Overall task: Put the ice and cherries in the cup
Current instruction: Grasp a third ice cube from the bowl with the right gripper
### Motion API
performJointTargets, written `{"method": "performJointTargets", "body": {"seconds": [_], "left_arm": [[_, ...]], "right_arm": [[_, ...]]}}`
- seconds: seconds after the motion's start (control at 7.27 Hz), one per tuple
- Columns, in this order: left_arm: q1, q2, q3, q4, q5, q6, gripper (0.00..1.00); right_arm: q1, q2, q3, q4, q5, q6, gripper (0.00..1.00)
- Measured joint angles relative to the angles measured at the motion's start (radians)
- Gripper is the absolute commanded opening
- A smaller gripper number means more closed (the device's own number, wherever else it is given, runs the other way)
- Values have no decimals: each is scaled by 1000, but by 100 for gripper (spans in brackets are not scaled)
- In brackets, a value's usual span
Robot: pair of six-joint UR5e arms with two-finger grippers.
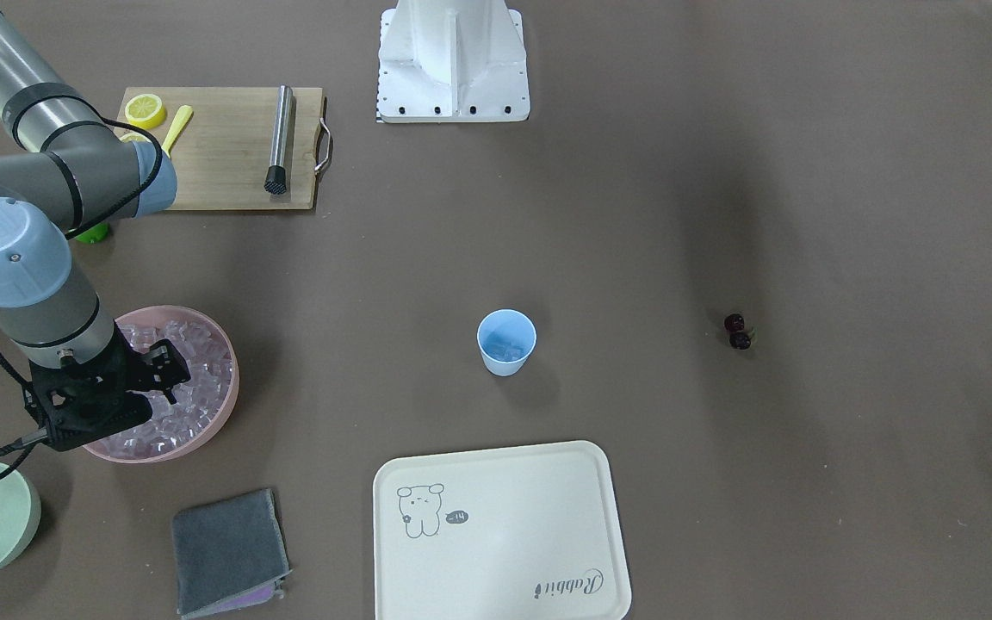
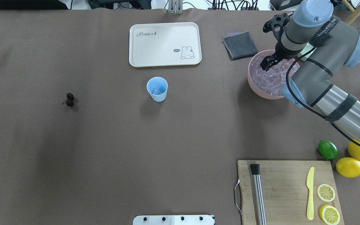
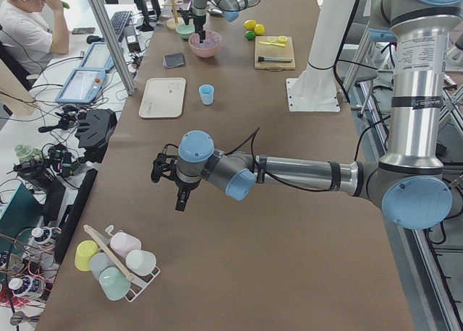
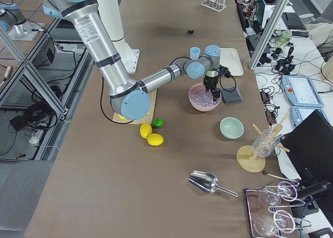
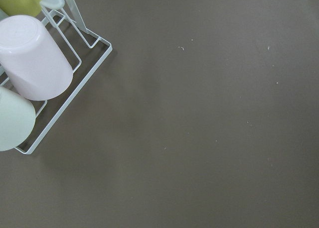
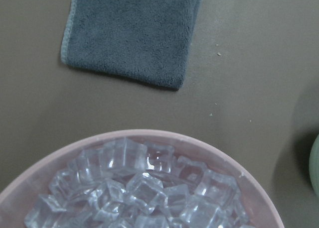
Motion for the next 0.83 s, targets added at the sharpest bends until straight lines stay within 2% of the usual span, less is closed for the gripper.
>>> {"method": "performJointTargets", "body": {"seconds": [0.83], "left_arm": [[7,0,3,0,0,1,97]], "right_arm": [[-18,-1,-7,1,-41,-8,83]]}}
